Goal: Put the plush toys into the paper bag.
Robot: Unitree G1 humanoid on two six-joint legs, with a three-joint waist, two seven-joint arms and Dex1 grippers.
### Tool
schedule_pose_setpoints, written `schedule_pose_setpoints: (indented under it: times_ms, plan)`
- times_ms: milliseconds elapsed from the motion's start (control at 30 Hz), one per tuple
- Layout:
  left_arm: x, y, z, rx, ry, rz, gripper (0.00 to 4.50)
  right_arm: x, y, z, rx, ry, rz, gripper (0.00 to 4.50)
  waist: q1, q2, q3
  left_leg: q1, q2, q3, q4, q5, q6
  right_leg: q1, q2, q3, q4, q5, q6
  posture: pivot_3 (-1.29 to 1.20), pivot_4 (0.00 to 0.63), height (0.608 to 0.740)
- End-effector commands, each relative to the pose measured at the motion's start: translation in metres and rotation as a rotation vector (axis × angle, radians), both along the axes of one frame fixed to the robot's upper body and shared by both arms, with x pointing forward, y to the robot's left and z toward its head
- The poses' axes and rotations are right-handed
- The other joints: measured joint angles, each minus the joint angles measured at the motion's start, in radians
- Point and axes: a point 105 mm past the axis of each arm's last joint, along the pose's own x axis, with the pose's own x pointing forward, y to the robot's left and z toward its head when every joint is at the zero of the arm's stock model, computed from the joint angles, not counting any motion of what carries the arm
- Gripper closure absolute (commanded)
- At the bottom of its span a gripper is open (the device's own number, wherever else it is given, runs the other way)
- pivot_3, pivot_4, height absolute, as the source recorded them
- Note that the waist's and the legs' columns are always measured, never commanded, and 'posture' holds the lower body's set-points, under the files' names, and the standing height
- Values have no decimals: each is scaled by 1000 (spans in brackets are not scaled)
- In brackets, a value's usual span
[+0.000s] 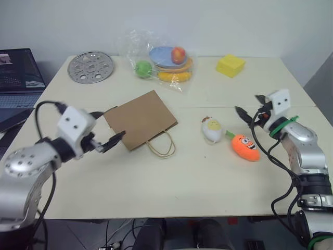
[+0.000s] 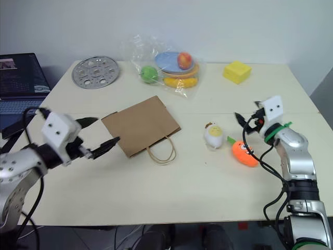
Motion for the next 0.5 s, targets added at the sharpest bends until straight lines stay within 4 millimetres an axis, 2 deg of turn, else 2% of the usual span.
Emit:
schedule_pose_setpoints:
  times_ms: [33,67,233,367,500]
  plan:
    - [-6,-39,-15,97,92,-198,61,-28,33,13,-7,29,259,0,-2,0,0,0,0,0,0,0,0,0,0,0,0,0,0,0,150,740]
    - [-8,-49,-23,121,124,-257,61,-36,39,11,-12,55,316,0,-3,0,0,0,0,0,-1,-1,0,0,0,0,-1,0,0,0,150,740]
    - [-13,-70,-56,208,249,-431,61,-59,52,-3,-70,132,434,0,-6,-1,0,-1,-1,0,-4,-2,-1,-2,0,0,-1,0,-1,0,150,740]
    - [-1,-74,-78,264,255,-469,61,-61,50,-8,-57,139,394,0,-6,-1,1,-1,0,1,-5,-2,-1,-4,0,0,0,-1,-1,0,150,740]
    - [6,-82,-85,222,267,-487,61,-61,53,-12,-32,122,335,0,-7,-1,1,-1,0,1,-3,-1,-1,-4,0,0,1,-1,-1,0,150,740]
